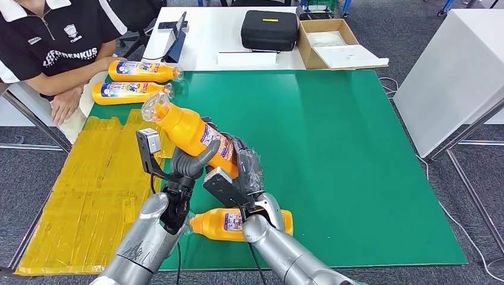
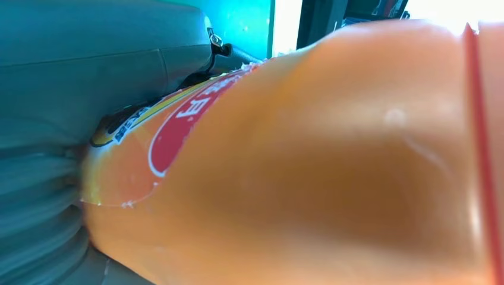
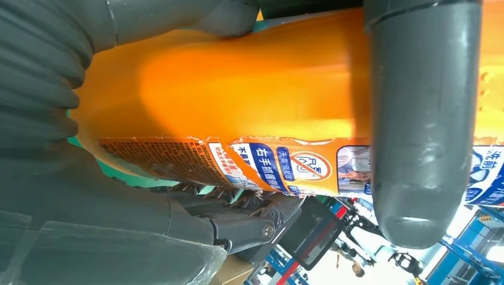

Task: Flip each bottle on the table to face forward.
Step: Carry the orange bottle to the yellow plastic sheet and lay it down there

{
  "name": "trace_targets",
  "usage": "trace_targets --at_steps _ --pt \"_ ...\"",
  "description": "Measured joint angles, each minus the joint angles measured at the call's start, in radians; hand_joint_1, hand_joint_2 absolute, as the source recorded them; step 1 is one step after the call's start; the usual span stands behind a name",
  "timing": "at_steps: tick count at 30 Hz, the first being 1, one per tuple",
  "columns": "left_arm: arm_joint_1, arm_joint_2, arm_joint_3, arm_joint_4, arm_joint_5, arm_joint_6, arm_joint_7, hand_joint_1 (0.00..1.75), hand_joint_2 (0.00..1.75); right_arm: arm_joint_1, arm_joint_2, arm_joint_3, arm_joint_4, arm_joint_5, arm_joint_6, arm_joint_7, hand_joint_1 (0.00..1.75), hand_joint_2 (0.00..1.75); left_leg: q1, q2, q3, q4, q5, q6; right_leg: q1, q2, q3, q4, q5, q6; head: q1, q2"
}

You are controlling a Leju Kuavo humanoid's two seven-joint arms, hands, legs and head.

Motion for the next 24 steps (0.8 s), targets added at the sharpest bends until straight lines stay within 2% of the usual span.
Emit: trace_targets --at_steps 6,7,10,11,13,14,16,18,21,24 --pt "-0.001 0.0 0.001 0.004 0.007 0.002 -0.007 1.75 1.75 -0.003 0.0 0.004 0.005 -0.011 0.001 0.0 1.75 1.75 0.0 0.0 0.0 0.0 0.0 0.0 0.0 0.0 0.0 0.0 0.0 0.0 0.0 0.0" --pt "-0.001 0.0 0.001 0.006 0.009 0.004 -0.01 1.75 1.75 -0.005 0.0 0.007 0.006 -0.017 0.001 0.001 1.66 1.75 0.0 0.0 0.0 0.0 0.0 0.0 0.0 0.0 0.0 0.0 0.0 0.0 0.0 0.0" --pt "-0.001 0.0 0.002 0.011 0.016 0.013 -0.02 1.75 1.75 -0.011 0.0 0.024 0.014 -0.046 -0.001 0.002 0.38 1.75 0.0 0.0 0.0 0.0 0.0 0.0 0.0 0.0 0.0 0.0 0.0 0.0 0.0 0.0" --pt "-0.002 0.0 0.002 0.013 0.018 0.017 -0.024 1.75 1.75 -0.013 0.0 0.033 0.017 -0.057 -0.002 0.0 0.02 1.75 0.0 0.0 0.0 0.0 0.0 0.0 0.0 0.0 0.0 0.0 0.0 0.0 0.0 0.0" --pt "-0.005 0.001 0.004 0.014 -0.001 0.046 -0.048 1.75 1.75 -0.008 0.0 0.048 0.019 -0.053 -0.019 -0.011 0.0 1.75 0.0 0.0 0.0 0.0 0.0 0.0 0.0 0.0 0.0 0.0 0.0 0.0 0.0 0.0" --pt "-0.003 0.005 0.005 0.007 -0.044 0.091 -0.077 1.75 1.75 0.012 -0.007 0.044 -0.007 -0.014 -0.031 -0.012 0.0 1.75 0.001 -0.001 0.0 0.0 0.0 0.0 0.0 0.0 0.001 0.0 0.0 0.0 0.0 0.0" --pt "0.008 0.019 0.017 -0.023 -0.185 0.241 -0.141 1.75 1.75 0.11 -0.044 0.006 -0.163 0.146 -0.023 0.02 0.0 1.75 0.002 -0.002 -0.001 0.0 0.0 0.0 0.0 -0.001 0.002 0.0 0.0 0.0 0.0 0.0" --pt "0.025 0.04 0.051 -0.061 -0.294 0.355 -0.167 1.75 1.75 0.248 -0.103 -0.05 -0.402 0.309 0.034 0.08 0.0 1.75 0.002 -0.003 -0.002 0.0 -0.001 -0.001 0.0 -0.001 0.002 0.0 -0.001 -0.001 0.0 0.0" --pt "0.055 0.065 0.118 -0.09 -0.336 0.368 -0.178 1.75 1.75 0.402 -0.173 -0.126 -0.676 0.387 0.066 0.1 0.0 1.75 0.001 -0.004 -0.003 0.0 -0.002 -0.002 0.0 -0.002 -0.001 0.0 -0.002 -0.001 0.0 0.0" --pt "0.083 0.074 0.156 -0.1 -0.351 0.374 -0.197 1.75 1.75 0.495 -0.218 -0.17 -0.839 0.38 0.048 0.069 0.0 1.75 0.001 -0.004 -0.003 0.0 -0.002 -0.002 0.0 -0.001 -0.002 0.0 -0.002 -0.001 0.0 0.0"
